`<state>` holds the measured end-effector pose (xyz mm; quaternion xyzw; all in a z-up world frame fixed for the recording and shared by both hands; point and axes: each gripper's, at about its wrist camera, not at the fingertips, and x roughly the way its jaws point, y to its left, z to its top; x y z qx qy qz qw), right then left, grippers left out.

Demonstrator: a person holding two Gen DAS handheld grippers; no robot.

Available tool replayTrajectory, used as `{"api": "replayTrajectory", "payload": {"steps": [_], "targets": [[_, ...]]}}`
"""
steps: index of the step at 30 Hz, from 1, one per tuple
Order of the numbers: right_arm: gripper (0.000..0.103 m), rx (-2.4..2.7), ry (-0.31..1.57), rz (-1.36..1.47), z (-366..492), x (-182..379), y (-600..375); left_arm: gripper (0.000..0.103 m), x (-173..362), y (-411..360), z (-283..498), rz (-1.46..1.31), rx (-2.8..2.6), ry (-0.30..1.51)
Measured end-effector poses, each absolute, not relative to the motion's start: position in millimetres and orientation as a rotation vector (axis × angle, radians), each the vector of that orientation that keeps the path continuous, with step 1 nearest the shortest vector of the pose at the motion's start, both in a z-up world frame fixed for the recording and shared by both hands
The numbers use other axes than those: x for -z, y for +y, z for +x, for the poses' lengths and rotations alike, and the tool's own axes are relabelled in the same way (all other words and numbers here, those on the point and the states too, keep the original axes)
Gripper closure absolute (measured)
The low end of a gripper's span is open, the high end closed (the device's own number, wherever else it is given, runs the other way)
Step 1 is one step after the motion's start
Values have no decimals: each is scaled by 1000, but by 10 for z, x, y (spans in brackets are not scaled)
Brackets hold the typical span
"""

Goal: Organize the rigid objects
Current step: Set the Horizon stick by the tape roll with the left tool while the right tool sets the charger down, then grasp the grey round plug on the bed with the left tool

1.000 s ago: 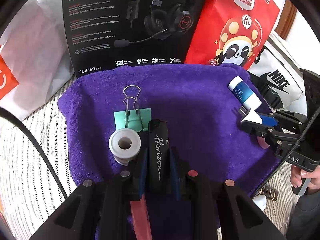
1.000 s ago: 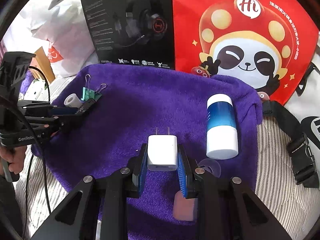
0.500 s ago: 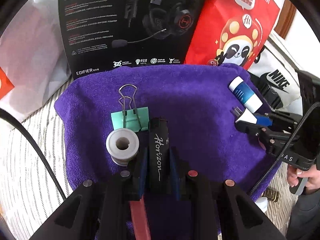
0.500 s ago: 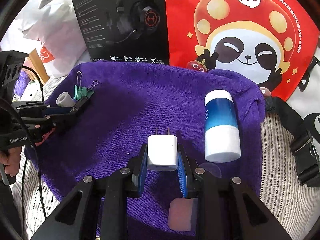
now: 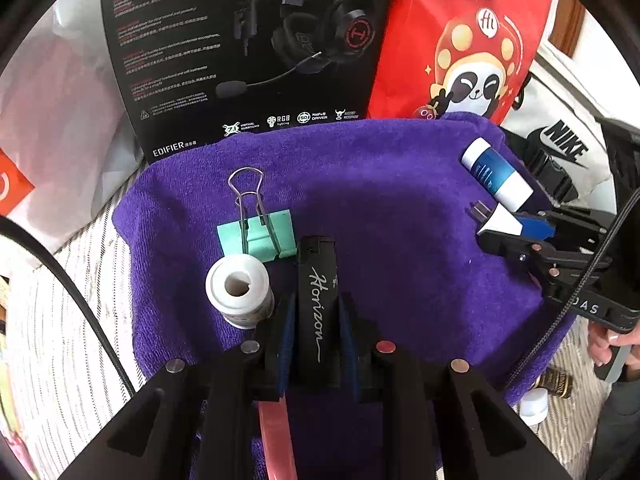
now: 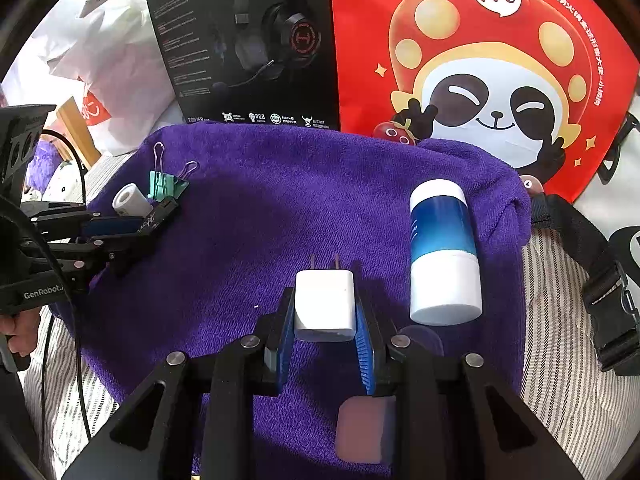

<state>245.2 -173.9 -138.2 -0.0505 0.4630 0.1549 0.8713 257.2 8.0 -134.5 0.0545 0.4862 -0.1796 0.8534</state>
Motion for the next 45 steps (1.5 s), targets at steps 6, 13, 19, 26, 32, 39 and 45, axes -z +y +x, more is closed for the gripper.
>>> {"api": "replayTrajectory", "payload": {"steps": [6,13,19,26,32,39,45], "targets": [[64,-350,976,-112,2432,1388,-1733,82,1346,31,2538,129,383,1026],[51,-330,981,-163,2354,1364,-1722,74,1346,6,2507,123,382,1048],[48,-322,947,-136,2166,1170,-1856,65,1350,-53,2406,152,363,1067],[47,-295,921,-118,1843,987,-1999,65,1272,0,2197,132,342,1072],[47,-248,918,-37,1465,917,-2181,64,1024,56,1841,129,340,1022],[43,-183,920,-10,1019,883,-2362,60,877,-118,1267,95,461,973],[41,-125,928,22,682,929,-2608,57,1040,-499,1149,71,539,998]]}}
